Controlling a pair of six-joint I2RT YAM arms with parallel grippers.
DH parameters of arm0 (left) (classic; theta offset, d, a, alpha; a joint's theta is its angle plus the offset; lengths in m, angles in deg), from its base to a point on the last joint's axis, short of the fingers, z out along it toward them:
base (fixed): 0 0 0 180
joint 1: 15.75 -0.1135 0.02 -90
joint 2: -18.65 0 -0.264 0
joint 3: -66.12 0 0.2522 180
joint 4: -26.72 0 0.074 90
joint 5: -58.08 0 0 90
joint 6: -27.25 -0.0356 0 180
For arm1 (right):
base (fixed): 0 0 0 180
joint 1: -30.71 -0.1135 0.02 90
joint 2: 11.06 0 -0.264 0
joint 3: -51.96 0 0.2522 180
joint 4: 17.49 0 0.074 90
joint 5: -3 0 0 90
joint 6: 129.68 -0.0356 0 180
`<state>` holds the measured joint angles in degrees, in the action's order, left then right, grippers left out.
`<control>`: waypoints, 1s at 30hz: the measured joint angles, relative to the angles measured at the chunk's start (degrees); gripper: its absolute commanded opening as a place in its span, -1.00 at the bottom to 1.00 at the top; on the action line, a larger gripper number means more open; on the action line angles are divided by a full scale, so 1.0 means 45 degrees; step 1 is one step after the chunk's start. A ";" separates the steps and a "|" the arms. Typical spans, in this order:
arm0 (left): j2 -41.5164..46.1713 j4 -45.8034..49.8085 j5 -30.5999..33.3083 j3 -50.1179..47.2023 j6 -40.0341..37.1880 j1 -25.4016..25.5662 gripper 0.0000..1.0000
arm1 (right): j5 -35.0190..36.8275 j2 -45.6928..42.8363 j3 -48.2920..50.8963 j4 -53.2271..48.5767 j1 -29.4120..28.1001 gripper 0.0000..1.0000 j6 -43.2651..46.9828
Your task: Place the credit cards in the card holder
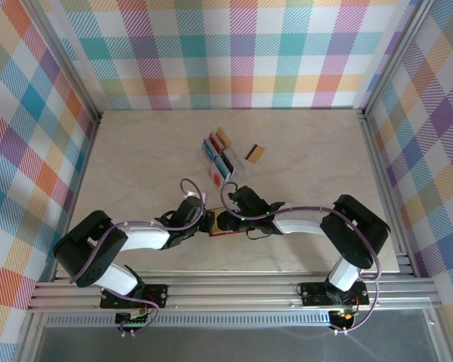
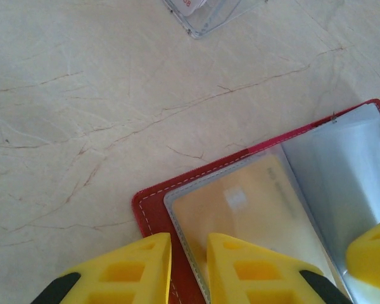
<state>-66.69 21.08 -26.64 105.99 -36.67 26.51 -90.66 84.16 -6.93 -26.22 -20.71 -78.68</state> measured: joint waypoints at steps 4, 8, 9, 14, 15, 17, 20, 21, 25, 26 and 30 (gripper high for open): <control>-0.0029 0.0121 -0.0029 0.0083 0.0000 0.0000 -0.56 | 0.0578 -0.0442 -0.0175 -0.1073 0.0000 0.08 0.0393; -0.0049 0.0272 -0.0034 0.0170 0.0000 0.0000 -0.56 | 0.1307 -0.0520 -0.0845 -0.2273 0.0000 -0.13 0.0928; -0.0049 0.0277 -0.0029 0.0170 -0.0005 0.0000 -0.56 | 0.1506 -0.0520 -0.1020 -0.2482 0.0000 -0.20 0.1030; -0.0049 0.0291 -0.0029 0.0175 -0.0005 0.0000 -0.56 | 0.2487 -0.0486 -0.1899 -0.3419 0.0000 -0.32 0.1559; -0.0049 0.0291 -0.0029 0.0175 -0.0005 0.0000 -0.56 | 0.2671 -0.0442 -0.2084 -0.3594 0.0005 -0.32 0.1656; -0.0044 0.0296 -0.0029 0.0175 -0.0005 0.0000 -0.56 | 0.2958 -0.0267 -0.2443 -0.3866 0.0015 -0.30 0.1875; -0.0039 0.0301 -0.0029 0.0175 -0.0005 0.0000 -0.56 | 0.3147 0.0092 -0.2846 -0.4148 0.0160 -0.29 0.2118; -0.0034 0.0311 -0.0029 0.0175 -0.0005 0.0000 -0.56 | 0.3152 0.0189 -0.2914 -0.4211 0.0209 -0.28 0.2176; -0.0019 0.0316 -0.0029 0.0175 -0.0005 0.0000 -0.56 | 0.3157 0.0500 -0.2953 -0.4435 0.0471 -0.23 0.2356; -0.0019 0.0316 -0.0034 0.0175 -0.0005 0.0000 -0.56 | 0.3157 0.0583 -0.2958 -0.4454 0.0529 -0.22 0.2409; -0.0019 0.0316 -0.0034 0.0175 -0.0005 0.0000 -0.56 | 0.3143 0.1030 -0.2977 -0.4478 0.0695 -0.16 0.2501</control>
<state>-66.78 22.50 -26.79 106.78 -36.69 26.51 -76.52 88.79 -20.33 -46.37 -17.58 -67.43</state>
